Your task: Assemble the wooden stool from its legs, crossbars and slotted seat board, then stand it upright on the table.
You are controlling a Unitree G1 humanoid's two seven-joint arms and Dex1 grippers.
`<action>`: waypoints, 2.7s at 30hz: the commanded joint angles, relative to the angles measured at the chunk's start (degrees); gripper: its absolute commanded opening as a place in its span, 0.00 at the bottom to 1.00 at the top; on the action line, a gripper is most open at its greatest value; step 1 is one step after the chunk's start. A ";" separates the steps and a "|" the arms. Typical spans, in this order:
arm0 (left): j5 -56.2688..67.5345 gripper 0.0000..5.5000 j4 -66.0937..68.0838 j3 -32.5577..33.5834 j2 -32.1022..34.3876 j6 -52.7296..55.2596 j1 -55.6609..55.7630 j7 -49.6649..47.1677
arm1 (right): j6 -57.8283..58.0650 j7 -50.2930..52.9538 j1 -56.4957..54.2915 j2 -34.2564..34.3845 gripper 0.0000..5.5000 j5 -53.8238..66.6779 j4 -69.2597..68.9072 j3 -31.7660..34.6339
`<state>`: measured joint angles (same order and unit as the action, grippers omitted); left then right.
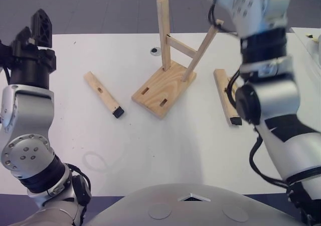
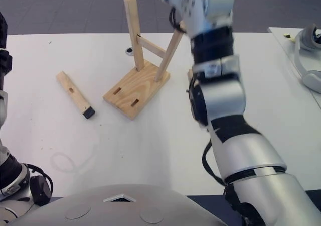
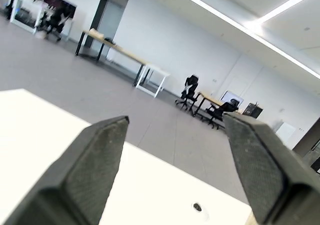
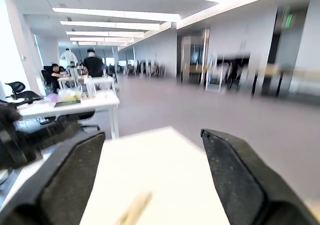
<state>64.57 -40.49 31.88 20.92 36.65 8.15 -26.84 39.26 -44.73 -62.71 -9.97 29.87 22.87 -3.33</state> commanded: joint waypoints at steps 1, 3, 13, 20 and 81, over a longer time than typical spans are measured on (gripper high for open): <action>-1.29 0.64 -1.26 2.98 -3.24 -2.97 -11.07 1.43 | 16.59 -6.22 29.68 -16.63 0.66 1.57 -21.27 -10.20; -1.60 0.64 -0.75 3.45 -2.29 -3.67 -12.37 2.42 | 15.42 -12.57 31.01 -22.89 0.66 0.53 -21.23 -11.23; -3.46 0.64 -2.52 1.72 -4.03 -7.06 -15.80 2.74 | -9.84 -1.74 16.77 -28.55 0.66 -24.71 11.16 -12.32; -4.53 0.64 -4.50 0.80 -6.01 -9.23 -19.19 2.40 | -15.94 1.09 10.53 -25.12 0.66 -28.24 21.59 -9.47; 9.42 0.64 5.20 6.13 5.60 -6.27 -16.49 7.46 | -32.05 18.12 -9.01 -11.88 0.24 -20.58 17.03 9.15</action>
<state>69.40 -34.24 34.69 19.60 29.71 -14.56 -17.77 9.59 -26.88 -67.52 -23.72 8.34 45.22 5.62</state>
